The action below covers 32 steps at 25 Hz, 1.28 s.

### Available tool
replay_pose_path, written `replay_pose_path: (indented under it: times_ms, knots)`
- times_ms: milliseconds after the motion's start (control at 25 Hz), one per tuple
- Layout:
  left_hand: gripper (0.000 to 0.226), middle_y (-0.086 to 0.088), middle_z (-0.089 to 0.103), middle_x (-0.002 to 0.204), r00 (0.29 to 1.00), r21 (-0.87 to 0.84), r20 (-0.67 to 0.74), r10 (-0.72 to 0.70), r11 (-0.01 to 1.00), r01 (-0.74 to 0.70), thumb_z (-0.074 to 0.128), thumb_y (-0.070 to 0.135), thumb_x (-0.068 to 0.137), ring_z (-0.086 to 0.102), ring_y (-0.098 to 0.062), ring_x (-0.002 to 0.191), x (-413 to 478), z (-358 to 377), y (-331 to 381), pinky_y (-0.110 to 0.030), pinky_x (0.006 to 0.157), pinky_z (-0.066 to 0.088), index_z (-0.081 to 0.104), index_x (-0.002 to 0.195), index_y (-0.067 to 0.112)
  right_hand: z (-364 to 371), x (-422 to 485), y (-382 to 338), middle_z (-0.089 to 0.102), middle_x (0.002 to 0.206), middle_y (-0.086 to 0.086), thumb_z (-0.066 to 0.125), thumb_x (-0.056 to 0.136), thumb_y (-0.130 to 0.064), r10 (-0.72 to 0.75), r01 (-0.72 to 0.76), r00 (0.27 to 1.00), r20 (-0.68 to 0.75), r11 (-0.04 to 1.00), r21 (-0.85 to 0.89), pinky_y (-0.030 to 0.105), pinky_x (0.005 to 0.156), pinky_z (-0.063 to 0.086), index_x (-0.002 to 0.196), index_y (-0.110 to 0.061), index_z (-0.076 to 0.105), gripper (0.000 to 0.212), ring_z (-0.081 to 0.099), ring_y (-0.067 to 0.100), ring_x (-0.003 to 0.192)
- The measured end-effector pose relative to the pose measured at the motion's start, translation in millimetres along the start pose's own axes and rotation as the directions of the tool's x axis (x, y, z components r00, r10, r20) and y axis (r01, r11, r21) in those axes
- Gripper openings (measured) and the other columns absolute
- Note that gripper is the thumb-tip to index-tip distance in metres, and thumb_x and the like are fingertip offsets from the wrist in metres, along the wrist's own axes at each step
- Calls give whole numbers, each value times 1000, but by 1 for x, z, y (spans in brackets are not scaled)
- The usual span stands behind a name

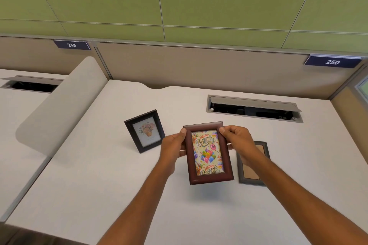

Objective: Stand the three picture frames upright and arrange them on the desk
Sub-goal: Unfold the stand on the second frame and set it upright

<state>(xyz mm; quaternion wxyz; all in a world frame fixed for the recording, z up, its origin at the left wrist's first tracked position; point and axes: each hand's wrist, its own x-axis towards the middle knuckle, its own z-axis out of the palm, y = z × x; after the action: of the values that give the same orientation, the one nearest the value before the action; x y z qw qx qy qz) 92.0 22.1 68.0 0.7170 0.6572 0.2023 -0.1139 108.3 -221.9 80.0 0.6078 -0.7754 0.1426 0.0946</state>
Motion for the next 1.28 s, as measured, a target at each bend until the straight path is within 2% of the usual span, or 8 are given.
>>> replay_pose_path:
  times_ms: [80, 200, 520, 720, 880, 960, 1120, 1280]
  knots:
    - [45, -5, 87, 96, 997, 14, 49, -65, 998, 64, 58, 53, 108, 85, -21, 86, -7, -2, -10, -31, 67, 66, 83, 103, 16, 2, -1, 3, 85, 81, -4, 64, 110, -36, 17, -17, 1000, 4, 1000, 11, 28, 63, 64, 102, -9, 76, 30, 82, 15, 77]
    - [46, -3, 87, 105, 988, 18, 85, -129, 992, 127, 49, 54, 111, 85, -23, 97, -13, 0, -26, -44, 86, 69, 79, 116, 20, 5, -2, 6, 85, 80, -7, 64, 110, -36, 27, -28, 1000, 9, 999, 23, 23, 59, 63, 101, -12, 75, 28, 83, 12, 74]
    - [44, -2, 86, 114, 989, -61, 44, -143, 987, 146, 38, 49, 115, 83, -25, 105, -15, 3, -33, -53, 102, 64, 75, 121, 25, 10, 1, 5, 87, 94, -1, 66, 105, -48, 12, -18, 997, 77, 997, 80, 28, 66, 65, 109, -13, 77, 37, 84, 30, 99]
    - [43, -3, 85, 116, 993, -49, 16, -113, 992, 114, 37, 46, 117, 82, -26, 107, -7, 1, -31, -56, 105, 62, 74, 118, 26, 17, 5, 0, 87, 106, 6, 40, 95, -83, 284, -303, 926, 249, 952, 41, 39, 74, 67, 119, -21, 78, 76, 84, 30, 100]
    - [38, -4, 82, 122, 995, -48, 3, -96, 994, 96, 38, 45, 116, 80, -27, 111, 0, -1, -30, -55, 105, 62, 71, 121, 27, 26, 12, 3, 84, 122, 7, 32, 95, -89, 367, -409, 858, 360, 912, 46, 53, 94, 65, 129, -28, 73, 81, 82, 32, 111]
    - [35, -1, 81, 123, 996, -47, 8, -88, 995, 88, 39, 45, 116, 80, -24, 110, 4, -2, -28, -50, 101, 64, 70, 120, 30, 32, 18, 4, 84, 124, 1, 31, 93, -90, 357, -409, 851, 385, 911, 61, 54, 94, 63, 130, -34, 74, 79, 83, 29, 111]
    - [31, 5, 82, 117, 995, -60, 15, -98, 993, 99, 42, 45, 115, 81, -18, 105, 12, -6, -24, -35, 86, 66, 70, 116, 33, 38, 34, 9, 83, 127, 2, 46, 91, -87, 324, -399, 854, 407, 910, 115, 55, 98, 62, 133, -32, 75, 75, 82, 30, 114]
    - [29, 7, 83, 120, 993, -126, 35, -111, 985, 115, 44, 45, 115, 79, -19, 115, 22, -7, -24, -39, 96, 64, 70, 122, 35, 46, 51, 15, 81, 131, 10, 69, 88, -70, 258, -379, 881, 397, 886, 266, 44, 85, 68, 135, -19, 74, 69, 81, 32, 115]
